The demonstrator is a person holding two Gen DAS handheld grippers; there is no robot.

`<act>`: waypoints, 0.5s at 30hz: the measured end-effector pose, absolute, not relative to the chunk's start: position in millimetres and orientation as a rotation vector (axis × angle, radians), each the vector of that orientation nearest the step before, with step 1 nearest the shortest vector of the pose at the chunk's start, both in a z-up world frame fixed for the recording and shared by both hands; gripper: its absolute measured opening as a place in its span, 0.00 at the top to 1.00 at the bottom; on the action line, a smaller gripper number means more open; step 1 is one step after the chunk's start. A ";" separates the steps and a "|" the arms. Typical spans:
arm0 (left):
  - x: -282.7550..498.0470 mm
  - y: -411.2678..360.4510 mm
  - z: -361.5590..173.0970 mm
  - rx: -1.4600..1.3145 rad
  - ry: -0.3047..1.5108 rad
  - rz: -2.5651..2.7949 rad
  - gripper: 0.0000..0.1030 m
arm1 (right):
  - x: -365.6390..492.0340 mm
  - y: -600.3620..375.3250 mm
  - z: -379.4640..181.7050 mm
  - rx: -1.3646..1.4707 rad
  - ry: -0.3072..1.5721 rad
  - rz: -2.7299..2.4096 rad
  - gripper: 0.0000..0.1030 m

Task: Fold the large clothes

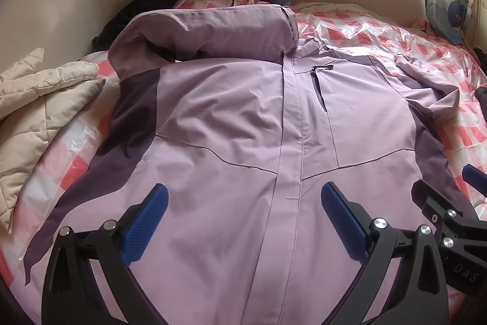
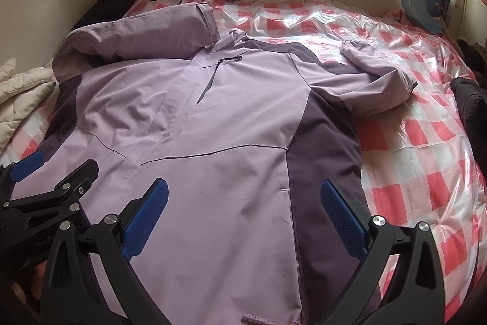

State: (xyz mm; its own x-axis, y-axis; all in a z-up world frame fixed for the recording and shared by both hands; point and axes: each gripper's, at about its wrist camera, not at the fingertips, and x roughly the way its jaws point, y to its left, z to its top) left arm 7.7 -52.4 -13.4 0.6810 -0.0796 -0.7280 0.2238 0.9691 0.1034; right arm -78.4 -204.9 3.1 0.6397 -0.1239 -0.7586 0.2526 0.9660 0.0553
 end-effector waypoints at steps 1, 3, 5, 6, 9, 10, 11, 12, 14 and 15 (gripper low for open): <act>9.9 -52.8 -15.2 0.186 0.809 -0.172 0.06 | -78.1 -205.3 2.3 0.164 0.854 -0.216 0.06; 13.7 -54.1 -17.8 0.175 0.821 -0.178 0.06 | -77.9 -206.2 1.3 0.170 0.858 -0.209 0.06; 15.9 -56.7 -18.0 0.169 0.820 -0.185 0.06 | -77.1 -207.3 0.2 0.175 0.861 -0.203 0.06; 16.5 -57.4 -18.0 0.169 0.817 -0.188 0.06 | -76.9 -207.7 -0.3 0.176 0.863 -0.202 0.06; 19.1 -59.3 -18.3 0.164 0.815 -0.192 0.06 | -75.5 -209.3 -3.4 0.182 0.874 -0.199 0.06; 19.8 -59.5 -18.5 0.162 0.816 -0.193 0.06 | -75.0 -210.0 -4.5 0.184 0.879 -0.200 0.06; 20.7 -59.8 -19.1 0.161 0.818 -0.195 0.06 | -74.4 -210.5 -5.3 0.186 0.882 -0.200 0.06; 21.5 -60.0 -20.0 0.159 0.820 -0.195 0.06 | -74.2 -210.4 -6.0 0.186 0.884 -0.200 0.06; 22.4 -59.1 -20.6 0.160 0.822 -0.194 0.06 | -74.1 -210.3 -5.8 0.189 0.885 -0.195 0.06; 23.2 -58.6 -21.0 0.157 0.823 -0.192 0.06 | -74.8 -210.5 -4.8 0.190 0.883 -0.194 0.06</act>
